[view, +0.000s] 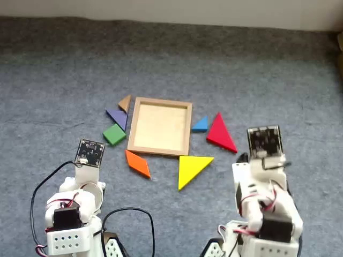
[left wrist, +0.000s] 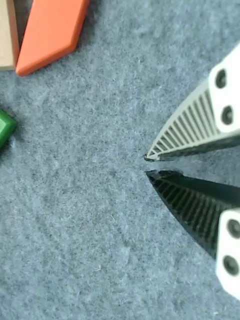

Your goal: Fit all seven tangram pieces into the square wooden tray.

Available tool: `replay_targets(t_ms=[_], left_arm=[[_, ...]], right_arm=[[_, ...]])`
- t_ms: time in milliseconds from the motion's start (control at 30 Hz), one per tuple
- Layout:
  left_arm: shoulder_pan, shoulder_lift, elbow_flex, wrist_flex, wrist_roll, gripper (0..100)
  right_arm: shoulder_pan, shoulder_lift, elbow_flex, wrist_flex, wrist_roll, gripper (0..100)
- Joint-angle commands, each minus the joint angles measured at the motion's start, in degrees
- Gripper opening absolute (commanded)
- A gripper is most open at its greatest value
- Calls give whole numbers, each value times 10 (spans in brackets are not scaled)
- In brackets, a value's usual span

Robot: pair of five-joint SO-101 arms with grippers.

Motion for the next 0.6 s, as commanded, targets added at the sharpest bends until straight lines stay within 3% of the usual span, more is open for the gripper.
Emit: replay_targets(t_ms=[0,233,567], left_arm=[[4,-15,11,4,4,56],[4,-15,11,4,4,56],[4,-15,11,4,4,56]], right_arm=[[-40,167,-101,5,5,72],[-116,418,-204,3,4,289],[-144,664,-305,-94,-26,300]])
